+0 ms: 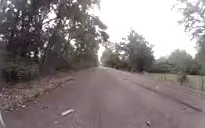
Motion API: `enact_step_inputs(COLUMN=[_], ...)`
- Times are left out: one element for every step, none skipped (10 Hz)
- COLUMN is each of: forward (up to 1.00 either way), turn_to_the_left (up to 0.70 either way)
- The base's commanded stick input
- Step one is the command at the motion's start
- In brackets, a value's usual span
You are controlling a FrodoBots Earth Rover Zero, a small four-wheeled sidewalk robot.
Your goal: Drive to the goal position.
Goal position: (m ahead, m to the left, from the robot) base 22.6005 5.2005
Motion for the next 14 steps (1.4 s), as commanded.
enact_step_inputs(forward=[0.7,0.7,0.7,0.7,0.7,0.7,0.7,0.7,0.7,0.7,0.7,0.7,0.7,0.7], turn_to_the_left=[0.0,0.0,0.0,0.0,0.0,0.0,0.0,0.0,0.0,0.0,0.0,0.0,0.0,0.0])
